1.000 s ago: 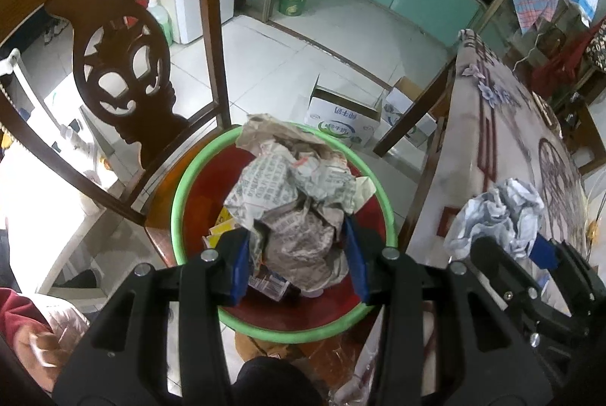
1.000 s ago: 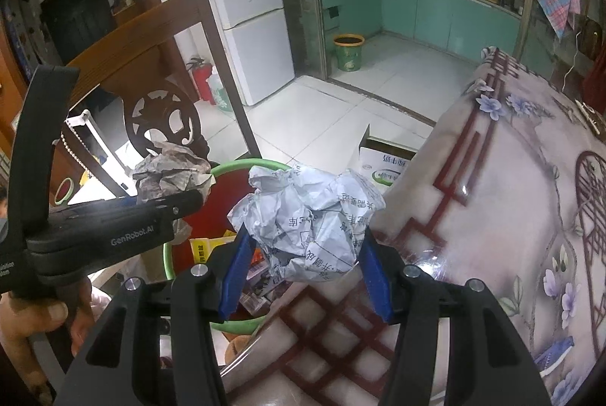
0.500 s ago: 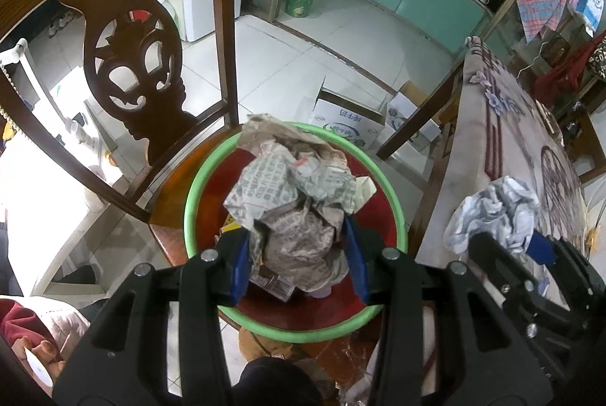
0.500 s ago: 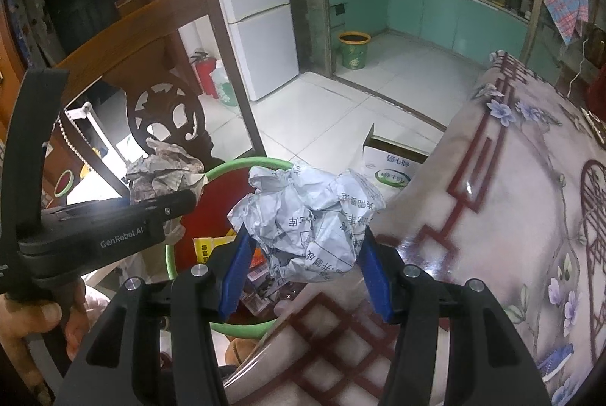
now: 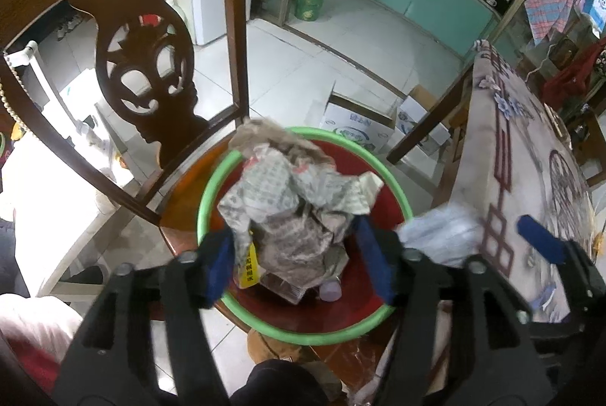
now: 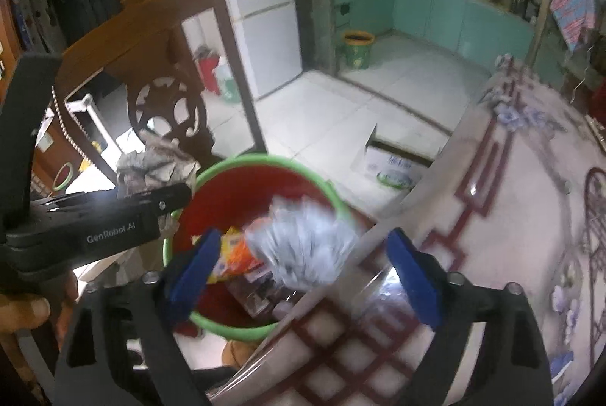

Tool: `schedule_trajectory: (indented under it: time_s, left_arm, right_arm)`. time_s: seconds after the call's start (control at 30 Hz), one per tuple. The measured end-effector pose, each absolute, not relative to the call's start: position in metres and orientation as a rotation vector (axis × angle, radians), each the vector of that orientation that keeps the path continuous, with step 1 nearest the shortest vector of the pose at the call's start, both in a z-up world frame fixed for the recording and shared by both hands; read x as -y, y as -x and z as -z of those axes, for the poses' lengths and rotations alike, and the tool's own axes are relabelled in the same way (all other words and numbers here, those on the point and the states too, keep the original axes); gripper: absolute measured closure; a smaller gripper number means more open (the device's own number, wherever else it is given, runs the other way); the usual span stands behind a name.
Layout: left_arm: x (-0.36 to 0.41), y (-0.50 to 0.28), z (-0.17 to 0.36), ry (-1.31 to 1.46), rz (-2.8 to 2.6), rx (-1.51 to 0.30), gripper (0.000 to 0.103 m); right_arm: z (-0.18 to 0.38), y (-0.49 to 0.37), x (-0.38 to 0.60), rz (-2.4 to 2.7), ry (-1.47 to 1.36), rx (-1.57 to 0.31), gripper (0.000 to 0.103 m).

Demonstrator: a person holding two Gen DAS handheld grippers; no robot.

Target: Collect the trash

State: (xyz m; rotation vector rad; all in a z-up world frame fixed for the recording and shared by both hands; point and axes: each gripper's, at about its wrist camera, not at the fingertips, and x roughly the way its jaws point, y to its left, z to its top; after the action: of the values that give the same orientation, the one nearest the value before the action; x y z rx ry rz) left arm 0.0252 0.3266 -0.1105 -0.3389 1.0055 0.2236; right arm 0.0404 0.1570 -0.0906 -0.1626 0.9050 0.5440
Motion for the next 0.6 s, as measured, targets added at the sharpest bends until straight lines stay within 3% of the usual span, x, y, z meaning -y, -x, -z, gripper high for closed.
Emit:
schedule_trajectory:
  time_s: [0.2, 0.27, 0.37, 0.6]
  left_arm:
    - [-0.315, -0.024, 0.096, 0.326, -0.226, -0.955, 0.017]
    - [-0.303, -0.023, 0.086, 0.335, -0.204, -0.908, 0.016]
    - [-0.276, -0.025, 0.067, 0.312, -0.189, -0.833, 0.006]
    - [-0.172, -0.03, 0.009, 0.243, -0.013, -0.638, 0.005]
  right_arm:
    - [0.069, -0.03, -0.117, -0.506, 0.141, -0.855, 0.013]
    - [0.056, -0.021, -0.089, -0.472, 0.143, -0.81, 0.008]
    - [0.037, -0.005, -0.047, -0.427, 0.143, -0.748, 0.007]
    - [0.012, 0.017, 0.054, -0.277, 0.198, -0.731, 0.007]
